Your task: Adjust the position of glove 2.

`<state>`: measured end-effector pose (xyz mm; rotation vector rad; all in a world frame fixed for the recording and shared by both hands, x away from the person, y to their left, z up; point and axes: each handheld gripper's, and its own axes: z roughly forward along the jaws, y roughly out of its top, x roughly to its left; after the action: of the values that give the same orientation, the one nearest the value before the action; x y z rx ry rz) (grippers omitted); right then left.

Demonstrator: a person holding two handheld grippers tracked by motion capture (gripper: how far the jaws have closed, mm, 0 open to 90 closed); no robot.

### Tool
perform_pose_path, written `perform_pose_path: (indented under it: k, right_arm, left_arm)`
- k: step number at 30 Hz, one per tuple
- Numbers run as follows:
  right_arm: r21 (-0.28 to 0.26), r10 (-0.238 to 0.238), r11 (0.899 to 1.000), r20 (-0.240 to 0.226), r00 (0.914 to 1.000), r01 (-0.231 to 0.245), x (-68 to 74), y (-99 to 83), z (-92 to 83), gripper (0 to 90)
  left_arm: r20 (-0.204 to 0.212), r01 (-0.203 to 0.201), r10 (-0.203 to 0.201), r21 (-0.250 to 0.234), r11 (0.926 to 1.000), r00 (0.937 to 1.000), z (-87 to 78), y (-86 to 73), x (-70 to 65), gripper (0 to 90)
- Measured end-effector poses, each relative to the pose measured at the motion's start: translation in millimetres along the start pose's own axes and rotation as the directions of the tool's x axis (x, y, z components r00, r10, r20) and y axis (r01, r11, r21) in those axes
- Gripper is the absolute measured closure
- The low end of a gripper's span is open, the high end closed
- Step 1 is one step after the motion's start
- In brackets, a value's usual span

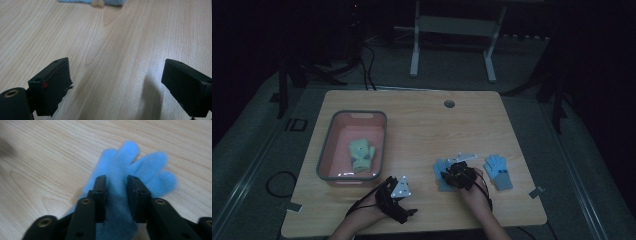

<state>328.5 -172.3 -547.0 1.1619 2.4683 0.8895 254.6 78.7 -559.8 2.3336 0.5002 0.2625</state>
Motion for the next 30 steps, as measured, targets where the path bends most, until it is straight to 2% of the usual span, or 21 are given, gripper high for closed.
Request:
perform_pose_path:
  k: [1, 4, 5, 7, 9, 11, 13, 17, 23, 30]
  right_arm:
    - [-0.003, -0.021, 1.000, 0.002, 0.9998, 0.021, 0.2, 0.0, 0.5, 67.6]
    - [-0.012, -0.033, 0.999, -0.009, 0.9994, 0.033, -1.2, -0.5, 1.3, 65.5]
    - [-0.019, -0.053, 0.998, -0.016, 0.9985, 0.053, -1.8, -1.0, 1.8, 64.2]
    - [-0.032, -0.063, 0.998, -0.036, 0.9974, 0.061, -3.7, -1.5, 3.1, 59.9]
    - [-0.024, -0.063, 0.998, -0.040, 0.9972, 0.062, -3.7, -0.1, 2.0, 56.2]
    - [-0.020, -0.064, 0.998, -0.039, 0.9972, 0.063, -4.2, 2.6, -2.3, 55.8]
    - [-0.035, -0.052, 0.998, -0.057, 0.9970, 0.050, -6.9, 5.1, -9.0, 55.4]
    - [-0.070, -0.062, 0.996, -0.056, 0.9965, 0.058, -15.1, 8.4, -27.6, 56.4]
    - [-0.104, -0.061, 0.993, -0.008, 0.9981, 0.060, -45.2, 7.2, -57.3, 57.5]
    - [-0.110, -0.016, 0.994, 0.040, 0.9991, 0.020, -81.1, -9.5, -75.3, 62.0]
  left_arm:
    - [0.001, 0.001, -0.001, 0.001, 1.0000, 1.0000, 0.1, -0.2, -0.1, 9.1]
    - [0.002, 0.001, -0.001, 0.002, 1.0000, 1.0000, 0.2, -0.1, -0.3, 9.0]
    - [0.001, -0.001, 0.001, 0.001, 1.0000, 1.0000, 0.3, -0.2, -0.5, 9.0]
    - [0.001, 0.001, -0.001, 0.004, 1.0000, 1.0000, 0.6, -0.5, -0.2, 9.0]
    - [0.001, -0.001, 0.001, 0.003, 1.0000, 1.0000, 0.3, 0.0, 0.0, 9.1]
    - [0.001, -0.001, 0.001, 0.001, 1.0000, 1.0000, 0.5, -0.3, -0.2, 9.0]
    - [0.000, -0.001, 0.001, 0.005, 1.0000, 1.0000, 0.8, -0.7, 0.0, 9.0]
    - [0.002, 0.000, 0.000, -0.001, 1.0000, 1.0000, 0.6, -0.6, -0.5, 9.0]
    - [0.003, -0.004, 0.004, 0.001, 1.0000, 1.0000, 0.5, -0.3, -0.6, 9.0]
    - [0.009, 0.003, -0.003, -0.005, 1.0000, 1.0000, 0.4, -0.7, 0.5, 9.0]
